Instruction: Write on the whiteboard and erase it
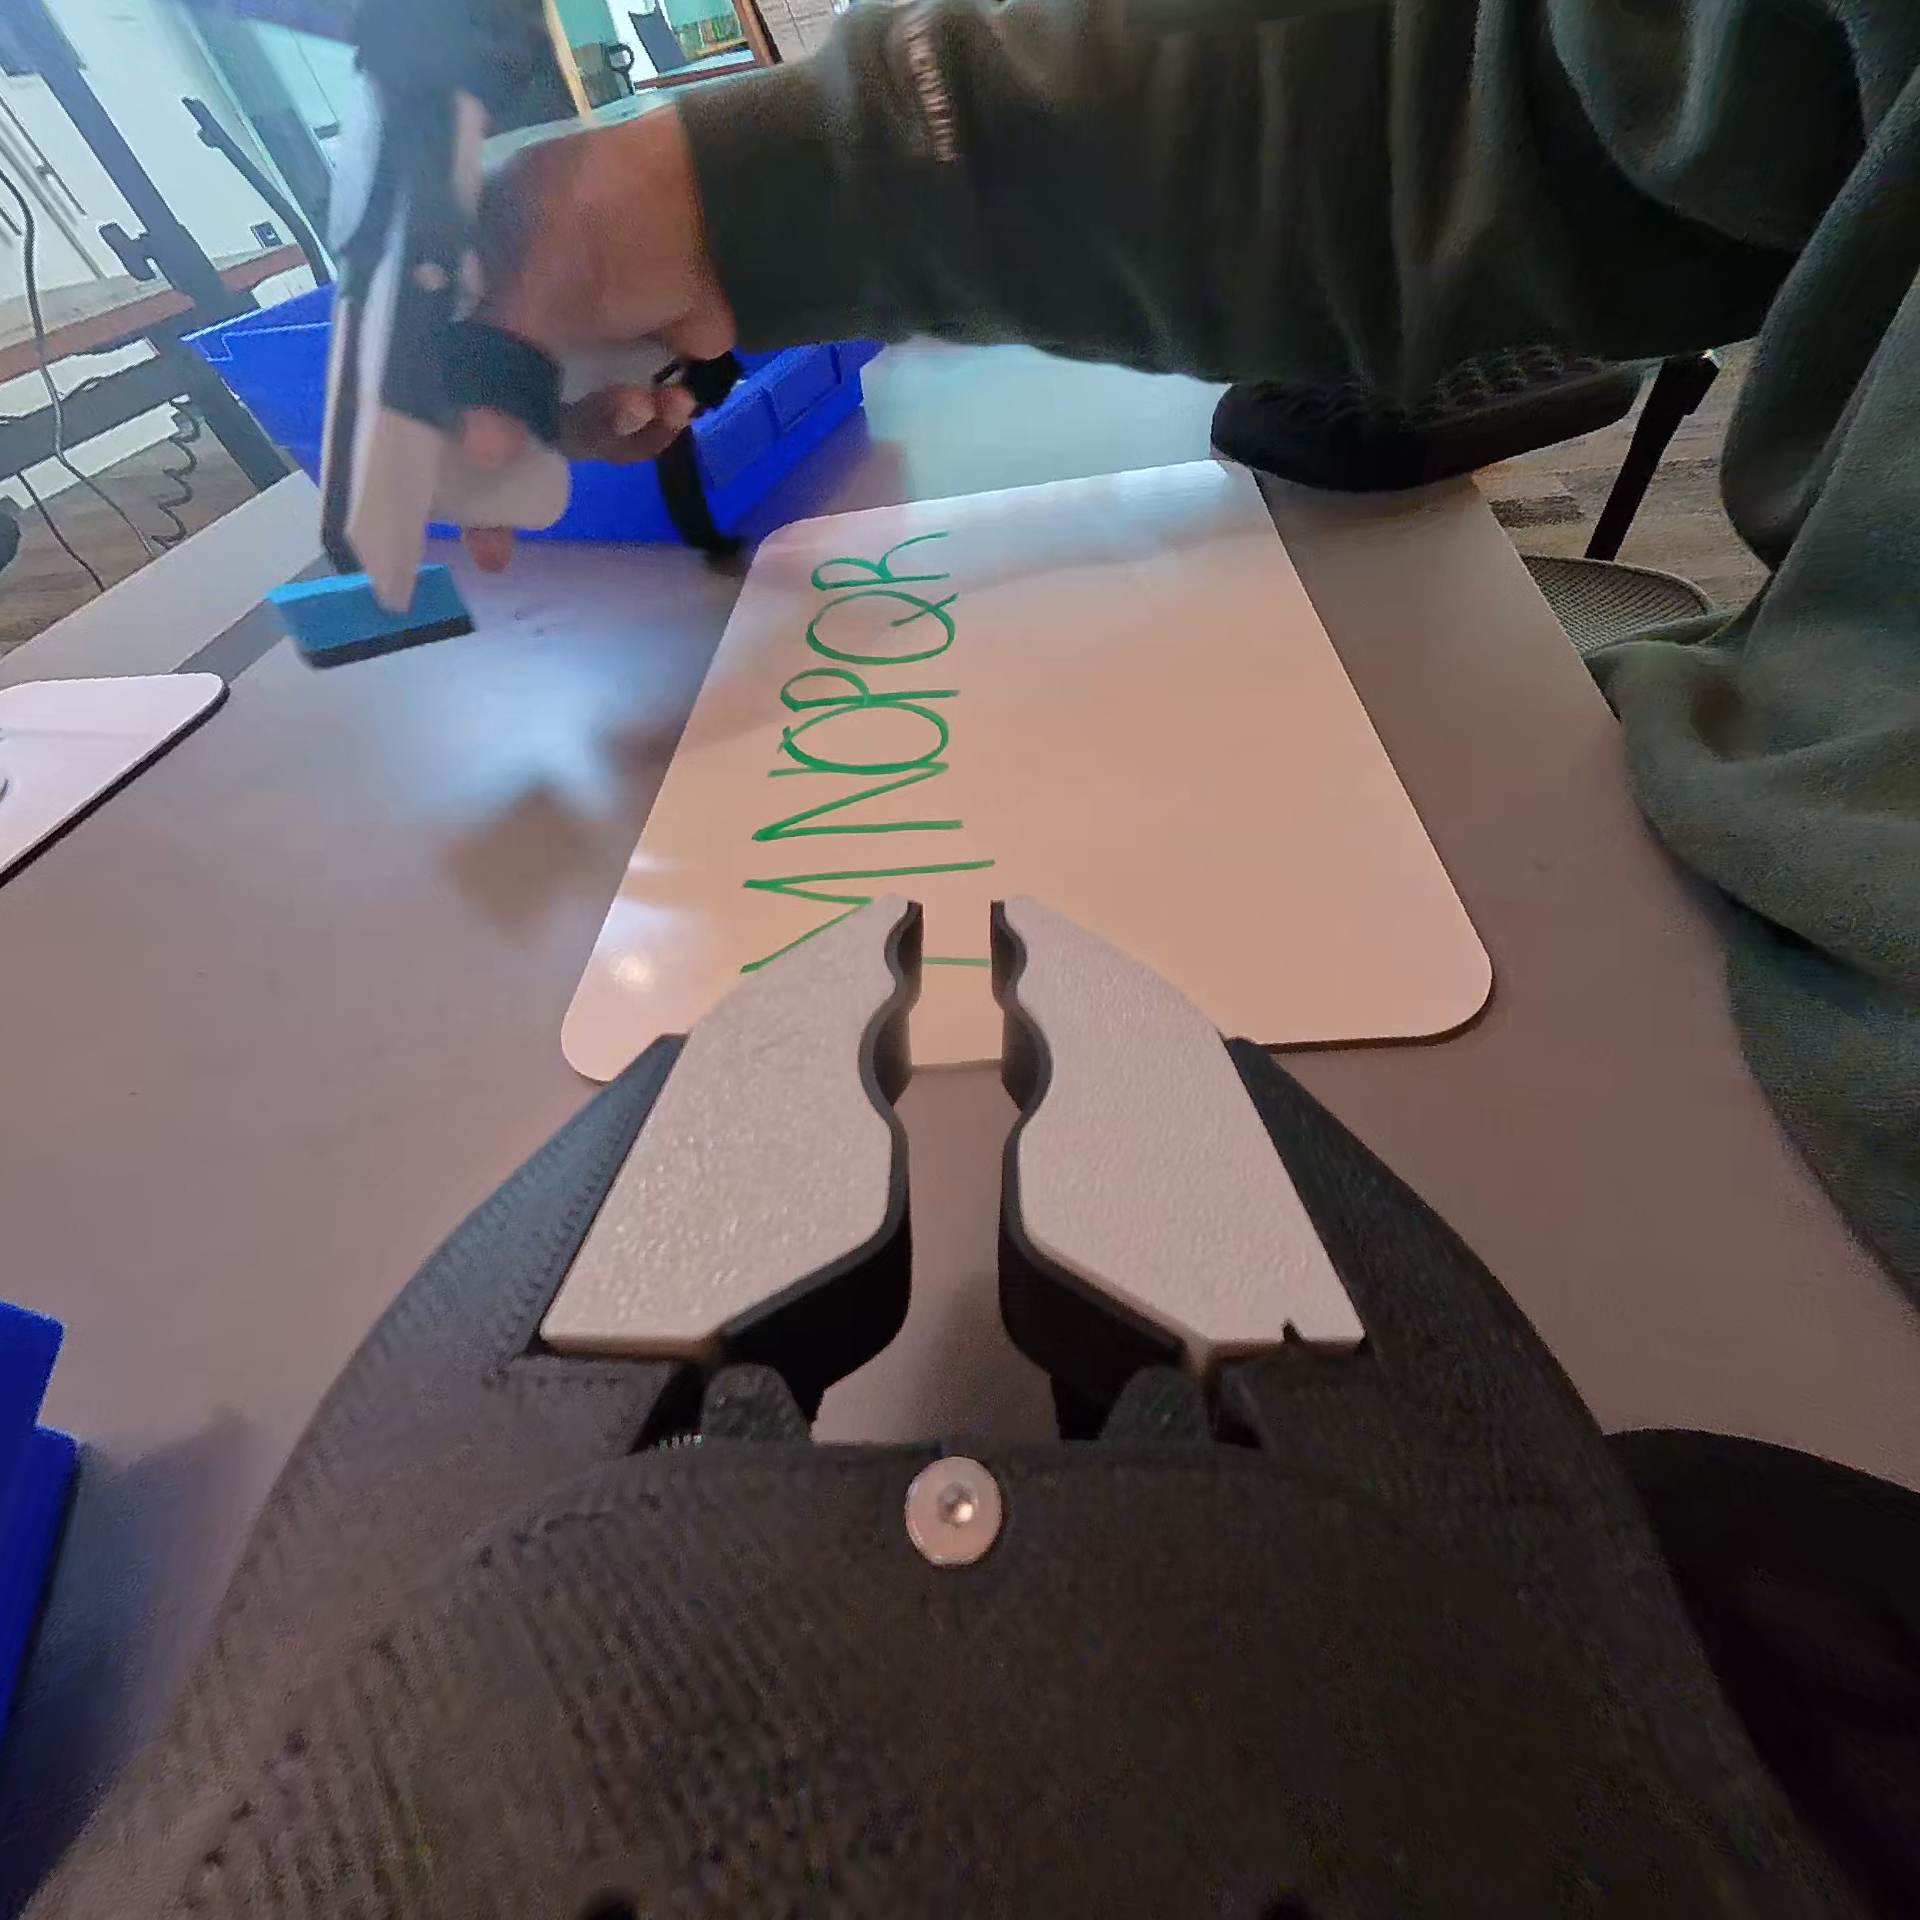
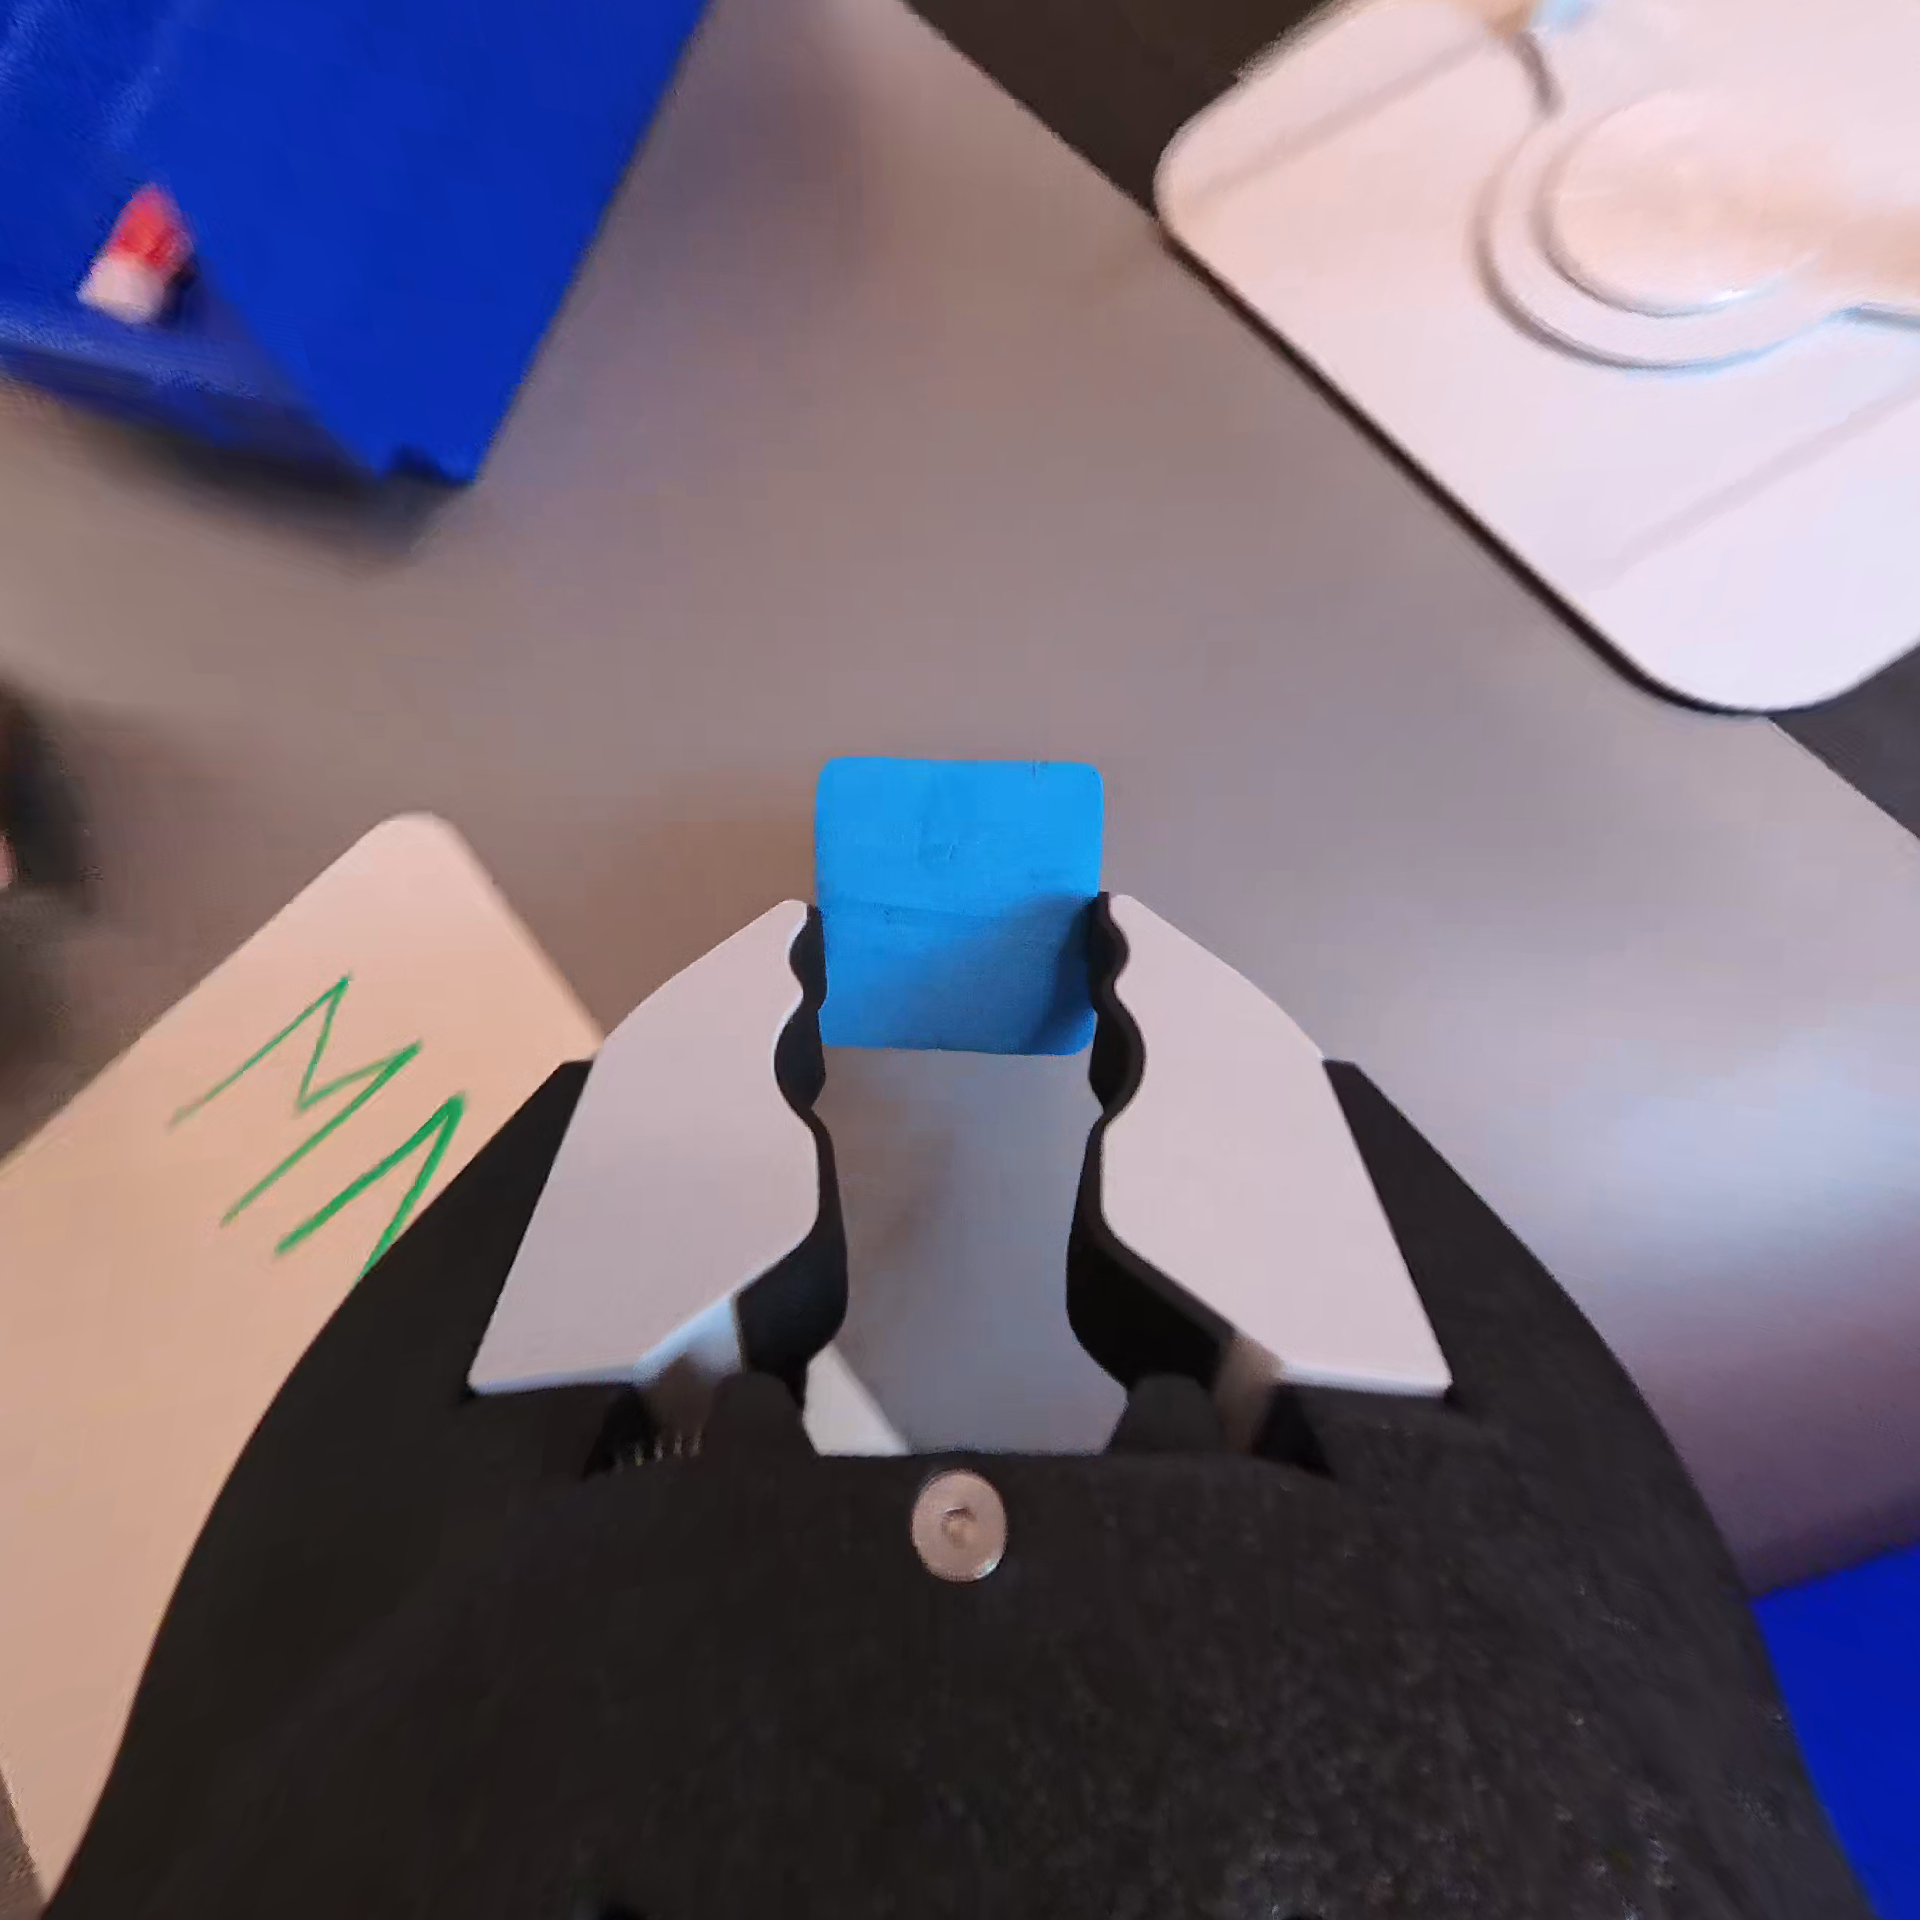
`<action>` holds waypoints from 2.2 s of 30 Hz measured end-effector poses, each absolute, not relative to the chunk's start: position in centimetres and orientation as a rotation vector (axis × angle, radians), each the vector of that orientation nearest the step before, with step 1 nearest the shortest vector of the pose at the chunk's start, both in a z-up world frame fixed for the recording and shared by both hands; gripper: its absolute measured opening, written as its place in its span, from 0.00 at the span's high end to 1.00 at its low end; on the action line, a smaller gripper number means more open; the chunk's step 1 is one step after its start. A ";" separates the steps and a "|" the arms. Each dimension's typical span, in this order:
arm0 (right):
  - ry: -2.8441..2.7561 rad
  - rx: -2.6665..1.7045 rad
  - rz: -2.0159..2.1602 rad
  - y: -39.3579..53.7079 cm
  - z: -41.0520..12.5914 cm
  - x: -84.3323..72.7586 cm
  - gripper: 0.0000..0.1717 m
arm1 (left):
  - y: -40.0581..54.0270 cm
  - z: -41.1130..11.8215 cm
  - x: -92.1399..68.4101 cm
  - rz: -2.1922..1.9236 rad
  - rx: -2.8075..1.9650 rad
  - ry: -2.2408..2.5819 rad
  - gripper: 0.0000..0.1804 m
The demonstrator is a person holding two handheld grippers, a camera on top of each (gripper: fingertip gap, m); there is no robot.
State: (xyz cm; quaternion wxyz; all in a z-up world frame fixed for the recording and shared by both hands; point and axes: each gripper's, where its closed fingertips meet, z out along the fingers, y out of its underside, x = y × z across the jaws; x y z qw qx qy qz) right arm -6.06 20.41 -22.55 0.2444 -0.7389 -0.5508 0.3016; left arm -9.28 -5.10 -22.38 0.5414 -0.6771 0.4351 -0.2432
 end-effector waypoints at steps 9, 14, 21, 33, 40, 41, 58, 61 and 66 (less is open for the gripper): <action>-1.804 -1.786 0.543 8.0 -22.4 4.8 0.72 | -6.6 -23.3 -7.4 -0.539 -1.595 1.174 0.97; -1.666 -2.031 0.409 8.4 -24.6 12.5 0.71 | -7.7 -25.1 -5.5 -0.464 -1.691 1.377 1.00; -1.502 -2.216 0.409 11.3 -25.7 15.1 0.71 | -7.8 -27.6 -2.4 -0.353 -1.810 1.565 1.00; -1.699 -2.261 0.331 8.5 -26.9 13.0 0.72 | -8.8 -27.7 -1.1 -0.382 -1.797 1.633 1.00; -1.728 -2.181 0.378 8.2 -27.0 8.7 0.72 | -8.7 -27.7 -0.9 -0.306 -1.786 1.647 1.00; -1.808 -2.160 0.376 6.8 -27.0 8.9 0.72 | -8.8 -27.7 -0.9 -0.316 -1.791 1.645 1.00; -1.635 -2.348 0.283 13.9 -27.1 9.3 0.72 | -9.4 -27.6 -0.5 -0.330 -1.782 1.665 1.00; -1.960 -2.188 0.307 7.4 -27.1 7.3 0.72 | -9.4 -27.6 -0.6 -0.357 -1.792 1.654 1.00; -1.709 -2.432 0.200 13.5 -27.1 11.9 0.72 | -9.5 -27.6 -0.5 -0.345 -1.791 1.667 1.00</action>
